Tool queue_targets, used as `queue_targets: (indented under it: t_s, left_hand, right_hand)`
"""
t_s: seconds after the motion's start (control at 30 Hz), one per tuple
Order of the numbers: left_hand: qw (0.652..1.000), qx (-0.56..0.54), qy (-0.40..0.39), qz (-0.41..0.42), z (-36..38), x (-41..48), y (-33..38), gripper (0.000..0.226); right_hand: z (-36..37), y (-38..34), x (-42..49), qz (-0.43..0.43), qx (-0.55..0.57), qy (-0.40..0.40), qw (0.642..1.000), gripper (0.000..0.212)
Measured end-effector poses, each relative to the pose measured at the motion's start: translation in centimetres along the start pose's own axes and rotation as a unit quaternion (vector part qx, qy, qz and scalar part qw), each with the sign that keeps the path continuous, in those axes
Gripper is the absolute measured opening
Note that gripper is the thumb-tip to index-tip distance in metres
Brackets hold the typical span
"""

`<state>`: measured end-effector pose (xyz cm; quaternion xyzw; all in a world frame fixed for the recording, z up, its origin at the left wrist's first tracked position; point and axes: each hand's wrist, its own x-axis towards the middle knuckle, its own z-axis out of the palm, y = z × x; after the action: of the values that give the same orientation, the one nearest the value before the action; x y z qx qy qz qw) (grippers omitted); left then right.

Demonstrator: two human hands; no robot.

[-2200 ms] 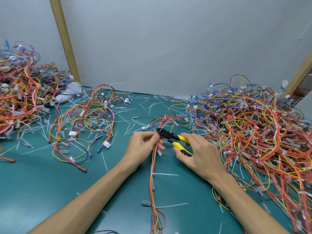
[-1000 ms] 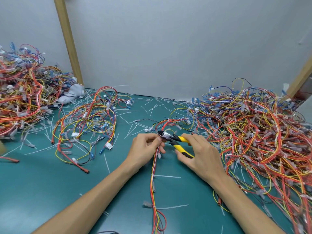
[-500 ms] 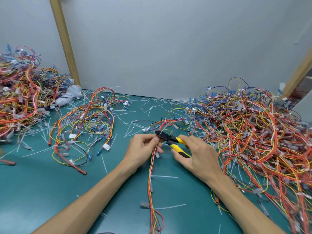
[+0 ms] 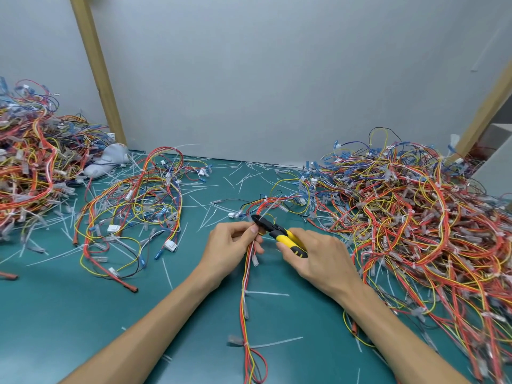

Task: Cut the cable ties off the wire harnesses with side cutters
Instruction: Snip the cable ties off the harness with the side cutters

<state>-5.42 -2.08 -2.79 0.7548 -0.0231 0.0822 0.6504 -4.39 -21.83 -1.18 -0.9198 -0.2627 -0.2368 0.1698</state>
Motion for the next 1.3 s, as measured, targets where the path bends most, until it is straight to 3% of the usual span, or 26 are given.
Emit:
queue_targets:
  t_s: [0.23, 0.73, 0.9, 1.1, 1.3]
  left_hand:
    - [1.0, 0.0, -0.001, -0.001, 0.0, -0.1, 0.3, 0.027]
    - [1.0, -0.017, 0.001, -0.012, 0.1, -0.1, 0.4, 0.026]
    - [0.999, -0.035, -0.006, -0.003, 0.2, -0.4, 0.8, 0.023]
    - [0.994, 0.022, -0.106, 0.022, 0.1, -0.5, 1.6, 0.032]
    - [0.991, 0.108, -0.059, 0.049, 0.3, -0.8, 1.0, 0.027]
  right_hand:
    - [-0.2, 0.1, 0.3, 0.012, 0.005, -0.051, 0.999, 0.037]
    - [-0.3, 0.1, 0.3, 0.017, -0.001, -0.058, 0.998, 0.039]
    - [-0.2, 0.4, 0.3, 0.07, 0.088, -0.04, 0.993, 0.03]
    - [0.3, 1.4, 0.4, 0.161, 0.261, 0.049, 0.951, 0.041]
    - [0.5, 2.1, 0.8, 0.263, 0.389, 0.052, 0.882, 0.037]
